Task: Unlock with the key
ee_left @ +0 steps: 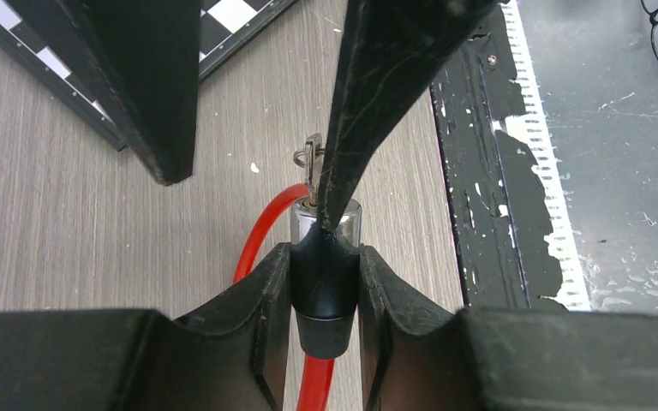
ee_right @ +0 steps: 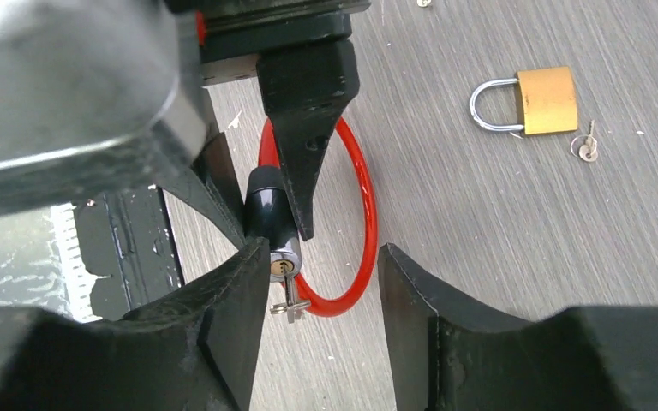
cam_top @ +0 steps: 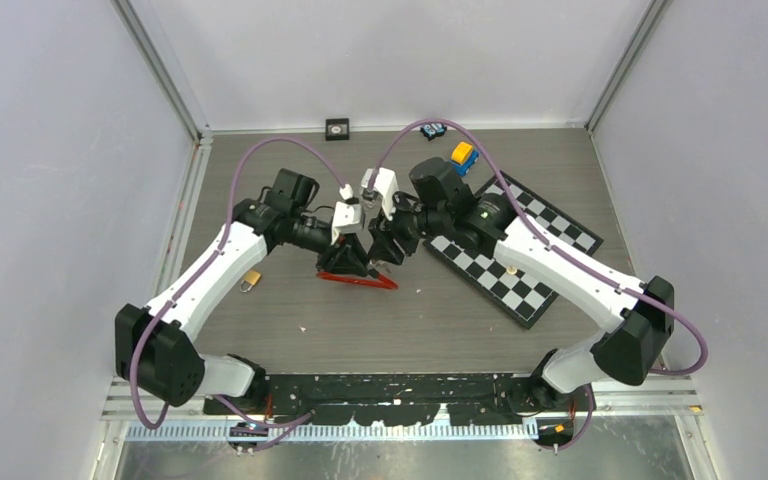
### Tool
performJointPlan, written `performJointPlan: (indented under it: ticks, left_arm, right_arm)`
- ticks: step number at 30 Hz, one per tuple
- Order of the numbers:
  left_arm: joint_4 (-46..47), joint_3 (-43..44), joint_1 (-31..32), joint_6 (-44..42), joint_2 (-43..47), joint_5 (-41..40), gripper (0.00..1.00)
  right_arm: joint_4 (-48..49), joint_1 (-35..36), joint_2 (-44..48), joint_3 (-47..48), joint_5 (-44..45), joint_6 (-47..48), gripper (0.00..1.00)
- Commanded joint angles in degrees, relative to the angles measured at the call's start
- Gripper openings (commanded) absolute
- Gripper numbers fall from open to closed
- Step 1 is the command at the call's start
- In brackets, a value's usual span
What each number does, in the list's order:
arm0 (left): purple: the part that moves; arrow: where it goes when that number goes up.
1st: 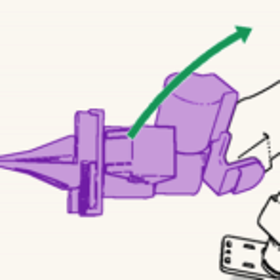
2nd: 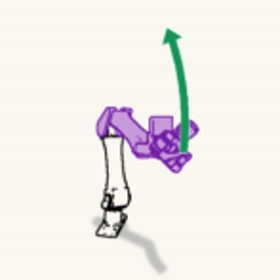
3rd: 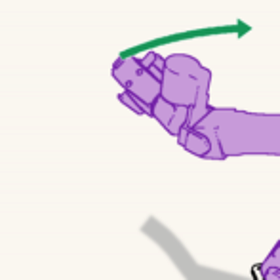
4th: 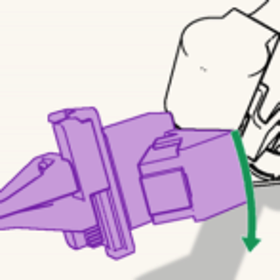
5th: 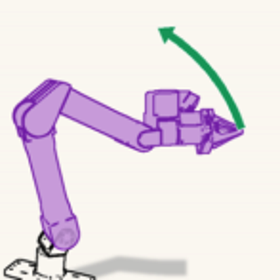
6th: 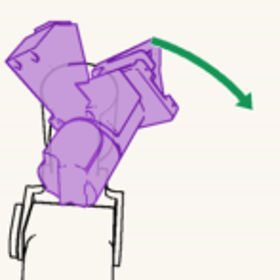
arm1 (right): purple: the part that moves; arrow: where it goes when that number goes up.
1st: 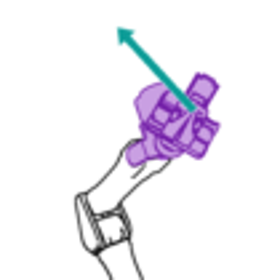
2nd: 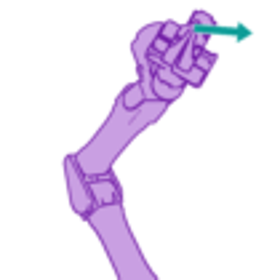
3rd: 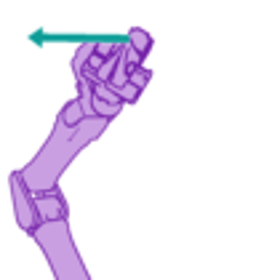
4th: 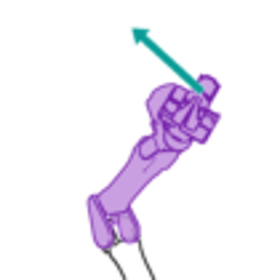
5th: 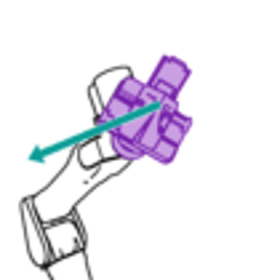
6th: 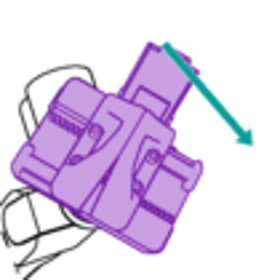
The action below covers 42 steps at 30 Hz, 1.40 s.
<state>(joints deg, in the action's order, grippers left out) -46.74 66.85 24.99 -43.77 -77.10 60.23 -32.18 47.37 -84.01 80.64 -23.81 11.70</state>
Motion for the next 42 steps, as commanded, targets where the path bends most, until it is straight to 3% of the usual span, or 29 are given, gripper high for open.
performJointPlan:
  ticks: [1,10,23,27,32,38,42]
  left_arm:
    - [3.35,-0.22,0.59,1.47,2.39,3.45,0.00]
    - [9.18,-3.69,0.96,4.95,5.71,-0.84,0.00]
    - [14.10,-6.94,1.76,7.82,8.22,-5.77,0.00]
    - [14.53,-6.83,1.81,8.40,8.36,-6.18,0.00]
    - [14.77,-6.95,1.81,8.68,8.44,-6.65,0.00]
    - [15.40,-6.96,1.81,9.26,8.39,-7.44,0.00]
    - [16.71,-7.02,1.81,10.58,8.33,-8.96,0.00]
  right_arm:
    - [3.64,-0.62,4.84,-0.75,0.93,0.15,0.57]
    - [1.78,-3.98,7.97,-2.50,-4.79,-1.42,0.60]
    - [3.18,-5.63,3.19,-3.03,-11.67,-4.24,0.60]
    - [3.04,-5.63,2.52,-3.12,-12.17,-4.16,0.52]
    - [2.96,-5.72,1.92,-3.36,-12.66,-4.14,0.32]
    - [3.62,-5.70,1.68,-4.29,-12.93,-4.75,0.29]
    - [5.03,-6.01,1.35,-4.81,-12.72,-6.98,0.20]
